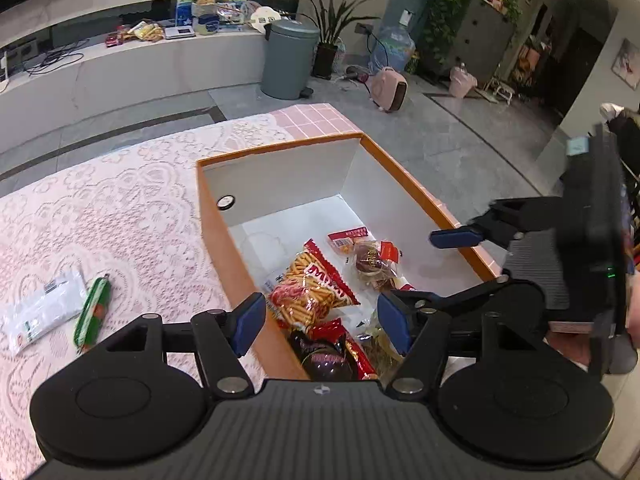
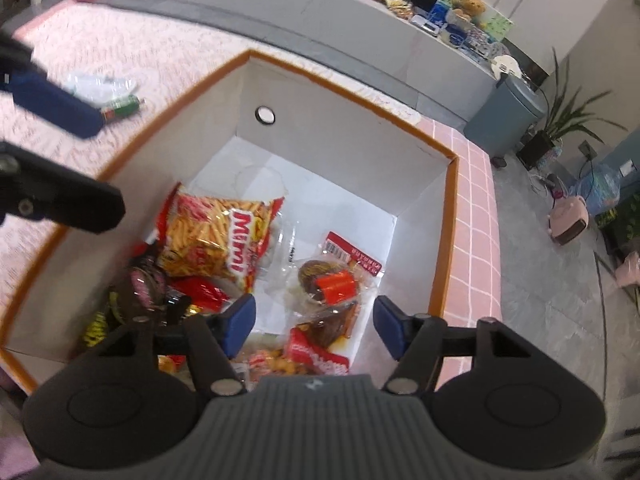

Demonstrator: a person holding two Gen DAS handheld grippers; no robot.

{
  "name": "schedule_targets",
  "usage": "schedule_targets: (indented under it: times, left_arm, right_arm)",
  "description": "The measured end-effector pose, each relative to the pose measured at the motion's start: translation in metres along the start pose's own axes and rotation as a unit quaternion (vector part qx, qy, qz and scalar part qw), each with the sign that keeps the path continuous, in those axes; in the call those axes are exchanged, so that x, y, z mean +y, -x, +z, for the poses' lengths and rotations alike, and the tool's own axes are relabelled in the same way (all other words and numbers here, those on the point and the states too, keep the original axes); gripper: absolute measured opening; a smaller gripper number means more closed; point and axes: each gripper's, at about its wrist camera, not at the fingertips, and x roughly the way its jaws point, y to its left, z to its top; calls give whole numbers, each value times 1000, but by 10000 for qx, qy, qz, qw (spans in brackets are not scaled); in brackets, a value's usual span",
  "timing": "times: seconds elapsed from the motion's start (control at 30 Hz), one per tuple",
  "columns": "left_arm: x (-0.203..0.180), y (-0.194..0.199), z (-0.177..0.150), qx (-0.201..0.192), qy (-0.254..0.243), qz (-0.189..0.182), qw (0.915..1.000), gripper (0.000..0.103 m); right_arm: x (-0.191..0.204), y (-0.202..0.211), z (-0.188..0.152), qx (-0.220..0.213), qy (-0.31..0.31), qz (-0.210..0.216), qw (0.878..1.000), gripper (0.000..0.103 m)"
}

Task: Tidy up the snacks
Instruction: 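Carry both packs over the orange box and release them inside, then move both open tools away from the box toward the white packet and green stick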

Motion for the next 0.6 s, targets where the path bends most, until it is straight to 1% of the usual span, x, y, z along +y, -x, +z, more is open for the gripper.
schedule_targets:
  times: [0.1,0.2,0.37,0.53,0.6]
  left_arm:
    - [6,14,-10,-154,92,2,9998,77]
    - [14,27,-22,-345,168,37,9993,77]
    - [26,46,-44,-631,144,350,9973,77]
    - [40,62,-66,-855,159,468,9951,77]
    - [45,67,-75,-900,80,600,9941,77]
  right_arm:
    - [6,18,-5,-282,-256,-35,9993,77]
    - [14,34,-11,-576,-588,-46,9966,77]
    - [38,54,-19,-1051,-1039,-102,9890,77]
    - [70,69,-26,-1508,-1341,138,9793,77]
    - [86,72,-28,-1650,-1385,174,9764,77]
